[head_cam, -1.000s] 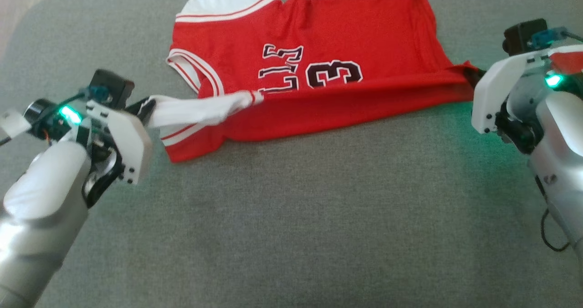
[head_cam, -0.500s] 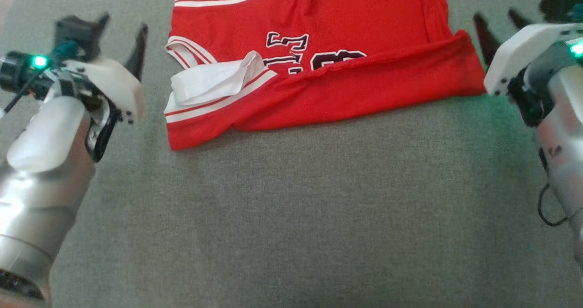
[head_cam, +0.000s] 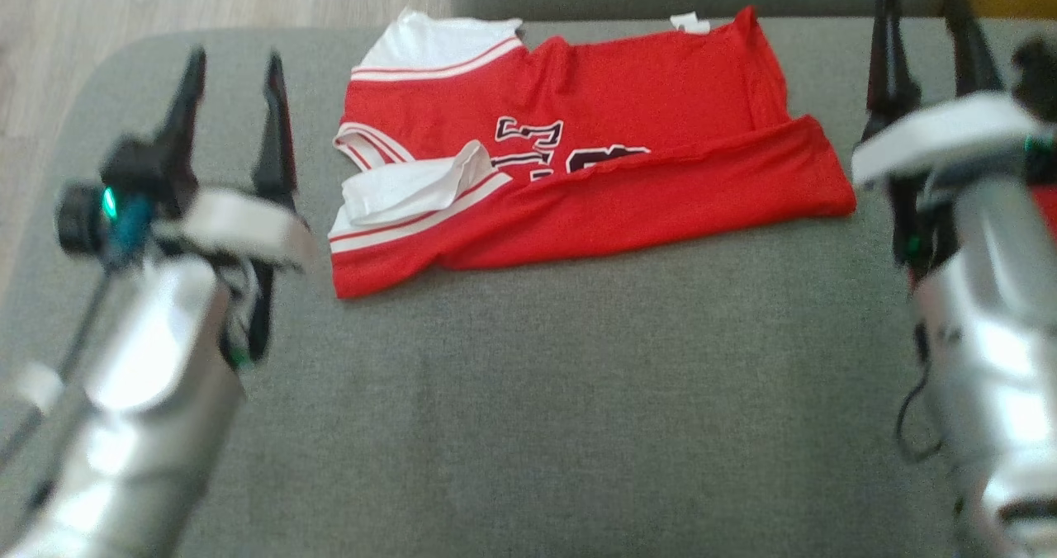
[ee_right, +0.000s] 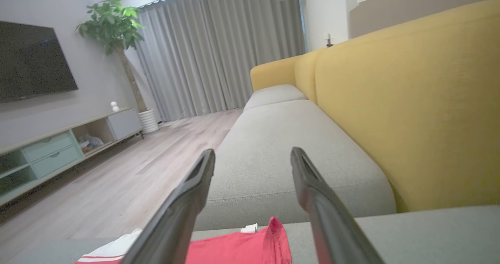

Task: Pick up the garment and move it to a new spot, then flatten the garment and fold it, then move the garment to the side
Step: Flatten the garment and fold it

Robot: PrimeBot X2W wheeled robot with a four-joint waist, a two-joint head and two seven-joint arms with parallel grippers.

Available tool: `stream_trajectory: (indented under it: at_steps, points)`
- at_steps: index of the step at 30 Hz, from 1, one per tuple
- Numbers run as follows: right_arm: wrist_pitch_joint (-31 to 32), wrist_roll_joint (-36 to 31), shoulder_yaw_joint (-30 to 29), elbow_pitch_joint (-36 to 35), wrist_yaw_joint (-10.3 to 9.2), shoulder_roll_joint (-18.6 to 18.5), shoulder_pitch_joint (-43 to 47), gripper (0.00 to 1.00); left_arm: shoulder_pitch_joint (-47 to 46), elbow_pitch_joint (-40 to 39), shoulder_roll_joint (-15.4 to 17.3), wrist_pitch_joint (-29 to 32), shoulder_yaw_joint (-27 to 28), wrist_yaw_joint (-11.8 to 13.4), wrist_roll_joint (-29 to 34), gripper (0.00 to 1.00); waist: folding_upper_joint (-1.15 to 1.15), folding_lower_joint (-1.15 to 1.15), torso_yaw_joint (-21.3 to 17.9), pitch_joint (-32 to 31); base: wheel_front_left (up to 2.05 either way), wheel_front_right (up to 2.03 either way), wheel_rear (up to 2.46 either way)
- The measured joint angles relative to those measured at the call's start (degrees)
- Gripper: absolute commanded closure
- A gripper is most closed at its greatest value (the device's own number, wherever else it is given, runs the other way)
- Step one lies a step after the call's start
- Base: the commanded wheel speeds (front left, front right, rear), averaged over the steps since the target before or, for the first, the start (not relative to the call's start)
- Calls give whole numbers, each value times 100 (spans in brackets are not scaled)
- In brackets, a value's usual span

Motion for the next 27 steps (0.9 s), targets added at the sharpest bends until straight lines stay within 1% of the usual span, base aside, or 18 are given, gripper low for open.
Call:
stream_trajectory:
  at_steps: [2, 5, 6, 9, 13, 18, 21, 27]
  points:
    - [0, -247, -454, -498, 0, 241, 547, 0, 511, -404, -73, -8, 208, 134, 105, 0, 0, 0, -8, -111, 0, 0, 0]
    - [0, -735, -773, -1121, 0, 522, 1501, 0, 1327, -858, -208, -8, 438, 272, 261, 0, 0, 0, -34, -261, 0, 0, 0]
    - [0, -773, -876, -1296, 0, 597, 1814, 0, 1599, -981, -248, -8, 503, 310, 327, 0, 0, 0, -45, -305, 0, 0, 0]
    - [0, -907, -998, -1737, 0, 648, 2596, 0, 2282, -1157, -399, -8, 691, 335, 394, 0, 0, -1, -70, -402, 0, 0, 0]
    - [0, -621, -808, -2041, 0, 653, 3198, 0, 2815, -1172, -536, -8, 854, 299, 575, 0, 0, 0, -119, -404, 0, 0, 0]
    - [0, -595, -614, -2249, 0, 697, 3270, 0, 2766, -1048, -586, -8, 1016, 158, 675, 0, 0, 1, -192, -295, 0, 0, 0]
    - [0, -595, -577, -2331, 0, 703, 3252, 0, 2625, -683, -597, 19, 1003, 69, 675, 0, 0, 1, -245, -181, 0, 0, 0]
    - [0, -589, -506, -2384, 0, 703, 3110, 0, 2069, 115, -624, 452, 1004, 0, 661, 0, 0, 2, -347, 115, 0, 0, 0]
